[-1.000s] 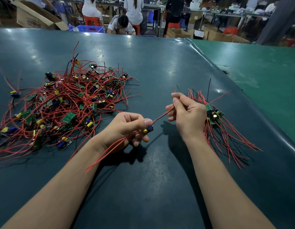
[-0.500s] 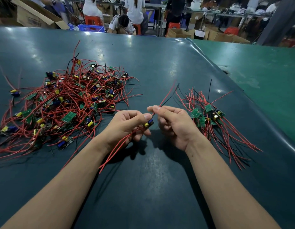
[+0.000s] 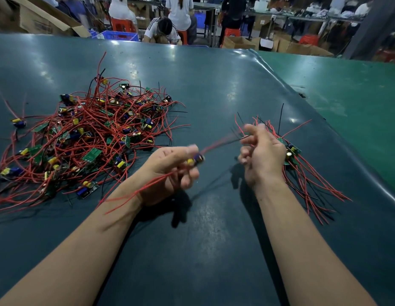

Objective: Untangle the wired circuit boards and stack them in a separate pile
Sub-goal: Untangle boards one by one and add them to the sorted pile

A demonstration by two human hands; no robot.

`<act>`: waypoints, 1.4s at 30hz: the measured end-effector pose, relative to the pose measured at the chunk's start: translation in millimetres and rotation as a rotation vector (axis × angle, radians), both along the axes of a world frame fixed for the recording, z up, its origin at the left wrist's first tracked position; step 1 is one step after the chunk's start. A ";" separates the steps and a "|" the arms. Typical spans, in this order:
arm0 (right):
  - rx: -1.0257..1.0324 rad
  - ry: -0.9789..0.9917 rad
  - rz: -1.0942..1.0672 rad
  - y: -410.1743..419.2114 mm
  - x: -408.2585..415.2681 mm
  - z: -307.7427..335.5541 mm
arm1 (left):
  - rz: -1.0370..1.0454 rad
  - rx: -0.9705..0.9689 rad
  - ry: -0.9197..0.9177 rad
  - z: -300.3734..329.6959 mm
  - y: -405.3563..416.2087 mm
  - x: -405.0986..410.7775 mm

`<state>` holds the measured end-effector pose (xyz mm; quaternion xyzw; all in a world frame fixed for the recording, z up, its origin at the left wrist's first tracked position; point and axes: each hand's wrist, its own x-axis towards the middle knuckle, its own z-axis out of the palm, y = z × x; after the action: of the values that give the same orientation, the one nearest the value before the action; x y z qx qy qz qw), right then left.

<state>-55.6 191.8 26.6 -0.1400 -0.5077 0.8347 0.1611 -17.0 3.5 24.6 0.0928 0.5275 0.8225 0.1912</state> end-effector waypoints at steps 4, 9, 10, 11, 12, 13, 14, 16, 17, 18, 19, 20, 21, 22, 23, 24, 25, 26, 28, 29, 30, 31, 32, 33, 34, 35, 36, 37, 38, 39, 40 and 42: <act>0.236 -0.017 0.111 -5.8 4.7 -3.9 | 0.123 0.216 -0.023 -0.9 -7.4 -3.5; 0.479 0.187 0.563 -44.9 25.5 -11.7 | 0.205 0.376 -0.045 3.0 -3.3 -8.6; 0.432 0.198 0.587 -45.0 26.0 -10.9 | 0.214 0.402 -0.052 3.7 -2.8 -8.5; 0.392 0.207 0.601 -43.5 26.3 -9.8 | 0.220 0.426 -0.059 3.8 -2.7 -8.9; 0.371 0.220 0.613 -42.0 26.2 -9.4 | 0.227 0.441 -0.061 3.7 -2.2 -9.0; 0.360 0.234 0.624 -41.9 27.3 -8.9 | 0.238 0.444 -0.062 3.5 -1.5 -9.6; 0.355 0.255 0.621 -42.9 28.5 -9.0 | 0.243 0.436 -0.061 2.9 -0.6 -9.8; 0.301 0.288 0.547 -46.8 29.4 -8.0 | 0.245 0.393 -0.059 1.2 1.6 -10.4; 0.255 0.284 0.496 -47.8 29.1 -6.3 | 0.239 0.365 -0.054 0.6 2.7 -10.2; 0.210 0.269 0.452 -48.0 28.2 -5.2 | 0.234 0.337 -0.049 0.1 3.5 -9.6; 0.163 0.253 0.433 -47.8 27.6 -3.6 | 0.234 0.316 -0.047 -0.8 4.3 -9.1; 0.116 0.241 0.435 -46.7 26.3 -3.1 | 0.238 0.306 -0.050 -1.4 5.2 -8.6; 0.073 0.230 0.453 -45.8 26.6 -1.6 | 0.245 0.304 -0.064 -2.0 6.6 -8.2; 0.050 0.229 0.466 -44.6 26.1 -1.1 | 0.253 0.300 -0.077 -2.2 8.0 -8.0; 0.057 0.237 0.470 -44.0 26.4 -0.3 | 0.256 0.284 -0.081 -2.7 9.3 -8.2; 0.097 0.253 0.455 -42.7 25.6 -1.0 | 0.253 0.258 -0.080 -2.2 11.4 -8.1; 0.144 0.260 0.442 -41.7 25.4 -0.8 | 0.253 0.232 -0.078 -1.6 13.6 -8.0; 0.188 0.265 0.427 -40.3 24.7 -0.4 | 0.267 0.211 -0.076 -1.4 15.6 -8.0; 0.199 0.260 0.416 -38.0 22.8 0.6 | 0.319 0.184 -0.035 -2.5 17.6 -8.6; 0.158 0.241 0.420 -37.7 22.5 1.4 | 0.335 0.174 0.002 -3.9 18.0 -8.6; 0.105 0.214 0.424 -37.6 21.7 1.3 | 0.340 0.169 0.039 -5.3 18.2 -7.9; 0.058 0.174 0.431 -38.9 22.3 2.1 | 0.345 0.159 0.076 -7.0 18.3 -7.3; 0.036 0.133 0.433 -39.4 21.8 0.2 | 0.355 0.135 0.117 -8.5 18.0 -7.2; 0.029 0.092 0.439 -40.4 22.4 -0.9 | 0.370 0.089 0.168 -10.1 17.4 -7.2; 0.032 0.068 0.438 -40.9 22.1 -2.5 | 0.383 0.030 0.224 -10.7 16.8 -6.8; 0.027 0.054 0.438 -41.7 22.7 -2.9 | 0.394 -0.030 0.280 -11.4 15.9 -6.2; 0.026 0.049 0.431 -41.5 21.8 -4.5 | 0.408 -0.082 0.325 -12.0 15.2 -5.6; 0.029 0.040 0.420 -40.9 21.4 -4.5 | 0.426 -0.123 0.354 -12.5 14.9 -5.1; 0.049 0.034 0.405 -40.3 20.6 -4.5 | 0.445 -0.155 0.365 -12.8 14.5 -4.7; 0.070 0.034 0.394 -39.4 20.3 -3.9 | 0.463 -0.173 0.365 -13.3 14.7 -4.7; 0.094 0.042 0.379 -37.5 19.1 -4.1 | 0.479 -0.180 0.359 -13.3 14.9 -4.6; 0.111 0.047 0.304 -32.4 16.4 -2.0 | 0.508 -0.186 0.351 -13.0 14.9 -4.7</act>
<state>-39.2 159.5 24.6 -0.0330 -0.5647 0.8230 0.0524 -21.6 18.5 11.6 0.0808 0.6315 0.7637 -0.1066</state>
